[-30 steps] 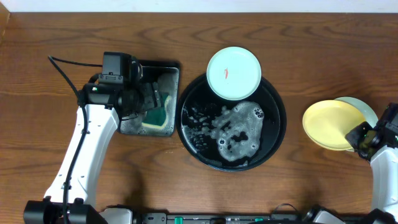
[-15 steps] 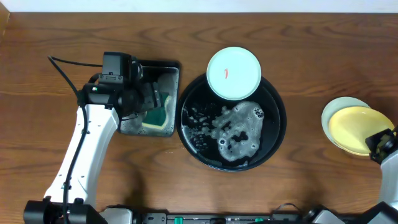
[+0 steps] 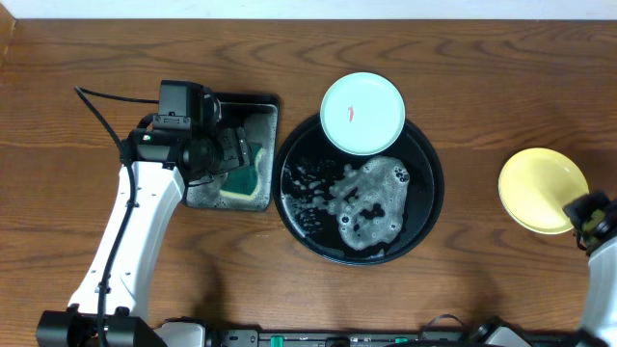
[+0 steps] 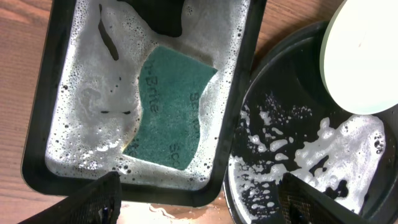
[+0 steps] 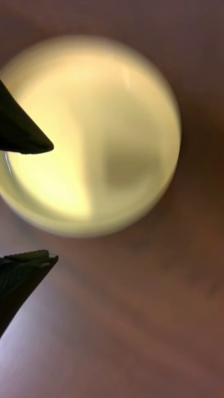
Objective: Clean dirty plates on tray and stack at the side
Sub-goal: 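Move the right gripper back and grip the remaining pale green plate rim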
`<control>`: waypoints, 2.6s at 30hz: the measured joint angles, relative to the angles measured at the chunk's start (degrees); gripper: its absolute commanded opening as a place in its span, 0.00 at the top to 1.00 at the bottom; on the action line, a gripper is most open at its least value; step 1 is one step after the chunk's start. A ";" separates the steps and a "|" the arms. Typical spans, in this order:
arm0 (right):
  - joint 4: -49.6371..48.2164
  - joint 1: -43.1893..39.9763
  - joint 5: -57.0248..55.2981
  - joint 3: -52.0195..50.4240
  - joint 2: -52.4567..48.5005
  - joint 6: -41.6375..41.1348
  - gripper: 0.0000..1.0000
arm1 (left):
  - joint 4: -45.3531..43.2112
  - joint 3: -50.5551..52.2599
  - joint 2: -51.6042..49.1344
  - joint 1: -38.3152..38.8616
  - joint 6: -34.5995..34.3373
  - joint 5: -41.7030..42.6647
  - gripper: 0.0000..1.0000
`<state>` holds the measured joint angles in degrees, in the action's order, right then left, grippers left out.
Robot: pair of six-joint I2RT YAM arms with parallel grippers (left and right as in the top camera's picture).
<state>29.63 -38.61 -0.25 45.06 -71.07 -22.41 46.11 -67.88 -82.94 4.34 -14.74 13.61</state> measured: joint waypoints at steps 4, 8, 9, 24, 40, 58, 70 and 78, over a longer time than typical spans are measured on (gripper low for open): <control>-2.29 5.03 11.39 0.11 6.45 3.72 0.54 | 0.00 0.00 0.00 0.00 0.00 0.00 0.18; -1.14 14.01 20.44 0.31 10.12 8.44 0.56 | 0.00 0.00 0.00 0.00 0.00 0.02 0.18; -0.63 17.18 21.40 0.31 10.27 9.86 0.56 | 0.00 0.00 0.00 0.00 0.00 0.02 0.19; -20.68 46.36 18.51 0.44 -10.82 20.59 0.53 | 0.00 0.00 0.00 0.00 0.00 0.02 0.18; -41.51 47.47 14.78 0.55 -33.18 15.80 0.76 | 0.00 0.00 0.00 0.00 0.00 0.02 0.19; -37.83 48.04 13.81 0.76 -23.89 8.94 0.62 | 0.00 0.00 0.00 0.00 0.00 0.00 0.18; -50.18 51.19 7.93 0.85 -36.11 1.62 0.80 | -0.02 0.00 0.00 0.00 0.00 0.00 0.19; -47.25 51.39 7.78 1.03 -36.39 -1.07 0.99 | -0.02 0.00 0.00 0.00 0.00 0.02 0.18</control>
<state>-17.63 12.78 7.53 46.09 -107.46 -23.49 46.09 -67.88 -82.94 4.34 -14.74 13.63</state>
